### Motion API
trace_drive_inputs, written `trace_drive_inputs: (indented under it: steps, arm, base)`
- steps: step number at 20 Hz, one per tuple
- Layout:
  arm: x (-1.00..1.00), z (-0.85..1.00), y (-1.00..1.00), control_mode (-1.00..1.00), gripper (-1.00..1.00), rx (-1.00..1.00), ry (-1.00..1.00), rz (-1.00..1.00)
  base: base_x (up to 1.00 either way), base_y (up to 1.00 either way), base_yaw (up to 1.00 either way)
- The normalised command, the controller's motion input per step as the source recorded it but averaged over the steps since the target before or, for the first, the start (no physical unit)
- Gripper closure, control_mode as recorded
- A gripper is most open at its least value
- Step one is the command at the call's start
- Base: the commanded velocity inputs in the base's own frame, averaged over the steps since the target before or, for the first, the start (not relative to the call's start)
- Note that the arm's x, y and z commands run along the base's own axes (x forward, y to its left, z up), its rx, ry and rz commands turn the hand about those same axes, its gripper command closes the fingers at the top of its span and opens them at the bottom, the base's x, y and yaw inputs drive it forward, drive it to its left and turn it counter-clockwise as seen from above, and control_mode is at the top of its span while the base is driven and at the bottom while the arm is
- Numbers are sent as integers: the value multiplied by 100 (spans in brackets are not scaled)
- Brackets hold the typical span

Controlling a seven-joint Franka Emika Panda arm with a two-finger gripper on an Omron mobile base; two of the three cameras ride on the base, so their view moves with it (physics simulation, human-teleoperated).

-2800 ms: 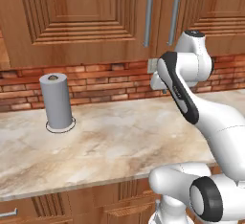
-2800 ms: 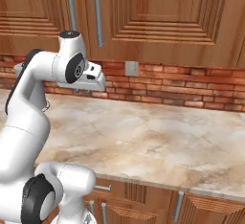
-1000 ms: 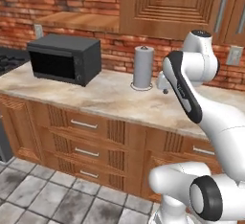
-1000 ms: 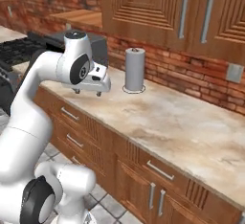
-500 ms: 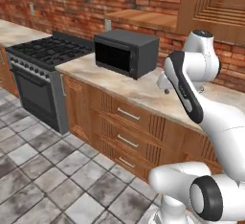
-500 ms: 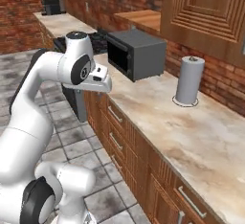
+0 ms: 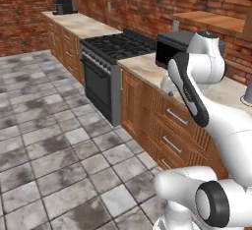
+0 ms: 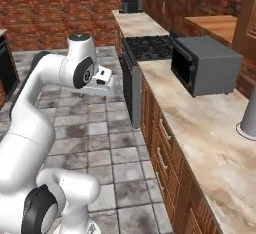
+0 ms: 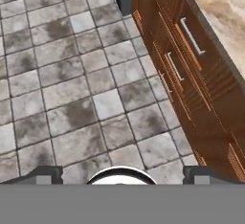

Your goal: Navigate to the coffee machine.

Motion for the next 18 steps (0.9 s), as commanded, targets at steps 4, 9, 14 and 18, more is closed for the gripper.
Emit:
trace_drive_inputs:
  steps: [4, 9, 14, 18]
  arm:
    - [0, 0, 0, 100, -100, 0, 0, 0]
    - [0, 0, 0, 100, -100, 0, 0, 0]
    - [0, 0, 0, 100, -100, 0, 0, 0]
    - [0, 0, 0, 100, -100, 0, 0, 0]
  base:
    - [93, 32, 31]
    - [100, 34, 30]
    - [100, 12, 40]
    - [100, 4, 35]
